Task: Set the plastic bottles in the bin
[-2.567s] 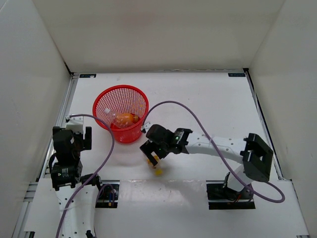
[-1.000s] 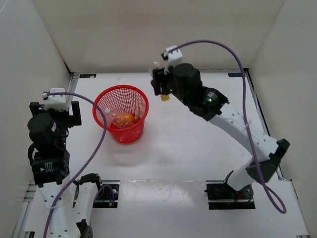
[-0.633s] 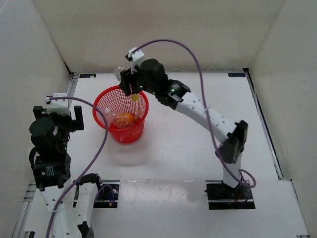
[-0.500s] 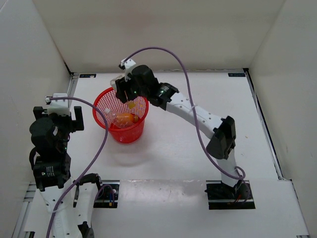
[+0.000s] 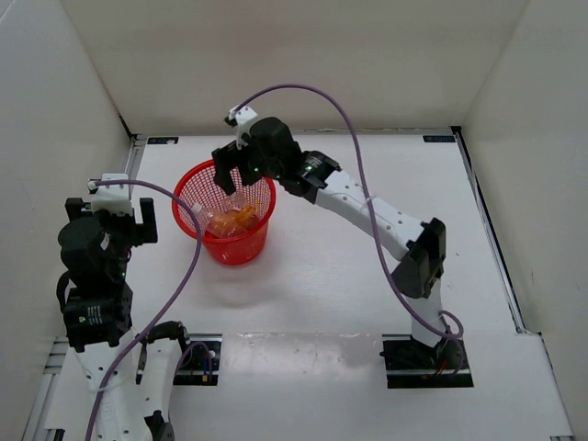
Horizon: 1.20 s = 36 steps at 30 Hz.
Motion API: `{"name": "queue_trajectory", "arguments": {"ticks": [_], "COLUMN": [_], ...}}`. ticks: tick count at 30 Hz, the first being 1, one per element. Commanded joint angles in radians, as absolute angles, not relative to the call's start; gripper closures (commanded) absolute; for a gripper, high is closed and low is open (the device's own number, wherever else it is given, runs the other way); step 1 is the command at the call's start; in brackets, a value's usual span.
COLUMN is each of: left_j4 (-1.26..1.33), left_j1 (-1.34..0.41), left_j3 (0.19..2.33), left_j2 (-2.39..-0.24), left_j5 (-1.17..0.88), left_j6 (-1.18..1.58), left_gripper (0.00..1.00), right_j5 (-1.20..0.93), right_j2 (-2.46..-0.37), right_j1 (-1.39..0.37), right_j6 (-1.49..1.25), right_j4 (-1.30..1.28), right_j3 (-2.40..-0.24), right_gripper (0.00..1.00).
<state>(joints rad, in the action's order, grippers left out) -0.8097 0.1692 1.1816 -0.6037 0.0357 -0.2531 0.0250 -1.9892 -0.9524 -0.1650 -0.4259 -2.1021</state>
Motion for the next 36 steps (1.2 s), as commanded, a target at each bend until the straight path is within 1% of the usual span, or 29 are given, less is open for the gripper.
{"name": "queue_trajectory", "arguments": {"ticks": [1,3,4,5,7,8,9,10,11,12,13,15,16,20,24,26,36], "left_j4": [-0.821,-0.821,-0.821,-0.821,-0.821,-0.83,-0.83,-0.83,-0.83,-0.83,-0.845,-0.864,-0.864,-0.887,-0.887,-0.887,-0.877], "left_j1": [0.176,0.176,0.176,0.176,0.176,0.176,0.176,0.176,0.176,0.176,0.176,0.176,0.176,0.176,0.176,0.176,0.176], "left_j3": [1.158,1.131,1.07,1.03,0.912,0.876,0.844,0.816,0.767,0.75,0.739,0.729,0.729,0.72,0.719,0.719,0.719], "left_j2": [-0.6,-0.589,-0.566,-0.557,-0.535,-0.535,-0.523,-0.523,-0.496,-0.485,-0.485,-0.457,-0.457,-0.446,-0.456,-0.456,-0.456], "left_j5": [0.02,0.047,0.057,0.07,0.155,0.19,0.259,0.282,0.296,0.305,0.305,0.295,0.285,0.261,0.239,0.216,0.225], "left_j6": [-0.25,-0.276,-0.313,-0.33,-0.339,-0.339,-0.339,-0.328,-0.328,-0.328,-0.328,-0.319,-0.31,-0.299,-0.299,-0.299,-0.299], "left_gripper": [0.0,0.0,0.0,0.0,0.0,0.0,0.0,0.0,0.0,0.0,0.0,0.0,0.0,0.0,0.0,0.0,0.0], "right_j5": [0.116,0.152,0.182,0.183,0.183,0.183,0.172,0.148,0.117,0.117,0.161,0.213,0.224,0.215,0.201,0.177,0.121], "right_j2": [-1.734,-1.646,-1.558,-1.514,-1.404,-1.373,-1.315,-1.287,-1.26,-1.229,-1.163,-1.096,-1.031,-0.878,-0.752,-0.738,-0.778], "right_j1": [-0.933,-0.91,-0.876,-0.855,-0.777,-0.749,-0.695,-0.671,-0.649,-0.634,-0.614,-0.591,-0.557,-0.462,-0.359,-0.325,-0.296], "right_j6": [-0.173,-0.185,-0.195,-0.195,-0.209,-0.221,-0.233,-0.233,-0.247,-0.261,-0.314,-0.365,-0.397,-0.452,-0.465,-0.465,-0.465], "right_j4": [-0.405,-0.405,-0.405,-0.417,-0.449,-0.498,-0.524,-0.55,-0.592,-0.606,-0.606,-0.606,-0.617,-0.617,-0.627,-0.637,-0.646], "right_j3": [-2.088,-2.013,-1.917,-1.863,-1.758,-1.659,-1.61,-1.562,-1.469,-1.418,-1.363,-1.252,-1.155,-0.975,-0.879,-0.868,-0.897], "right_gripper": [0.0,0.0,0.0,0.0,0.0,0.0,0.0,0.0,0.0,0.0,0.0,0.0,0.0,0.0,0.0,0.0,0.0]}}
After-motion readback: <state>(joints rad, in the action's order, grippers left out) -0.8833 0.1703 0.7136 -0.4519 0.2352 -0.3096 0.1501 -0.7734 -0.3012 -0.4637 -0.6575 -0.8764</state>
